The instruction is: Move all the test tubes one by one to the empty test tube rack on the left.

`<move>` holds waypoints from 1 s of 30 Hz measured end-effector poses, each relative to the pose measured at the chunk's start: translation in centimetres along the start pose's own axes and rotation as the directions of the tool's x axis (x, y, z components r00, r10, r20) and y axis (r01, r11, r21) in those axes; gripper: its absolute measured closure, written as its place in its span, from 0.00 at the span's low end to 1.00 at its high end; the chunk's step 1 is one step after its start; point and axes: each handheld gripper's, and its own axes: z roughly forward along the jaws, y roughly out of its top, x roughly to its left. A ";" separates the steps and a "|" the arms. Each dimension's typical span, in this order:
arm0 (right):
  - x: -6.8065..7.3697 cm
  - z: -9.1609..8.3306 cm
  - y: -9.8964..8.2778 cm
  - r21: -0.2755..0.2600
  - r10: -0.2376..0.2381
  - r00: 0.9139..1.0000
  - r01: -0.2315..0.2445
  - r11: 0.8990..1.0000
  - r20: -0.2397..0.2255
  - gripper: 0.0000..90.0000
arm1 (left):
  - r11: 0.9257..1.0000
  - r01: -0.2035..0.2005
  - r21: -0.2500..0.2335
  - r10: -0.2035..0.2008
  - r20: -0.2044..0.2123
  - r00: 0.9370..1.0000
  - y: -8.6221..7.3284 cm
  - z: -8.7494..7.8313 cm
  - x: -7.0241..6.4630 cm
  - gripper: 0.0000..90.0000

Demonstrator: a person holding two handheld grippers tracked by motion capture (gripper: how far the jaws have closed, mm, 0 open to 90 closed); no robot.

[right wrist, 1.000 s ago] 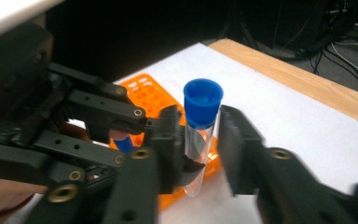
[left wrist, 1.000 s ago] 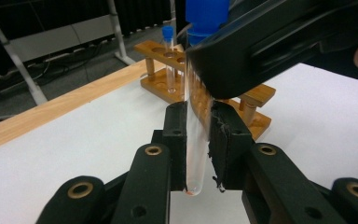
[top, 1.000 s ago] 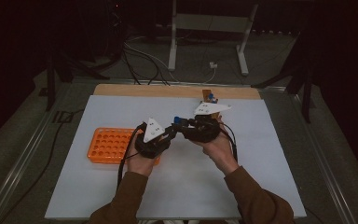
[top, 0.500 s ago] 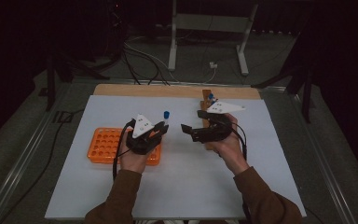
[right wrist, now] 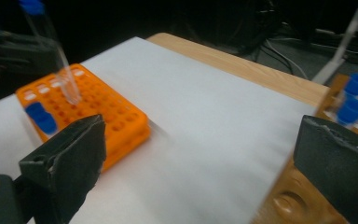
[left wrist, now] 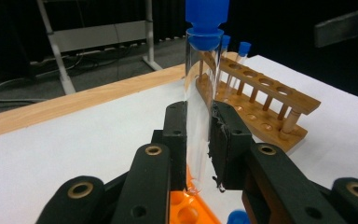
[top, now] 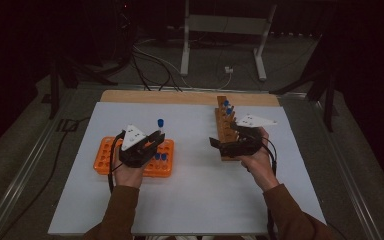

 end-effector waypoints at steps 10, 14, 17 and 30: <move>-0.8 -0.7 -1.3 -0.002 0.011 0.999 -0.011 1.000 0.036 0.00 | 0.999 0.036 -0.004 -0.036 -0.018 0.999 -1.2 -1.3 1.0 0.87; -1.0 -1.0 -1.8 -0.007 0.012 0.999 -0.012 1.000 0.046 0.00 | 0.999 0.048 -0.002 -0.048 -0.021 0.999 -1.6 -1.7 1.2 0.87; -1.2 -1.1 -2.2 -0.008 0.019 0.998 -0.019 1.000 0.052 0.00 | 0.998 0.056 -0.001 -0.056 -0.021 0.998 -2.0 -1.9 1.3 0.87; -2.1 -2.3 -4.1 -0.035 0.044 0.996 -0.041 0.999 0.076 0.00 | 0.997 0.074 0.012 -0.074 -0.019 0.997 -3.3 -2.4 1.2 0.87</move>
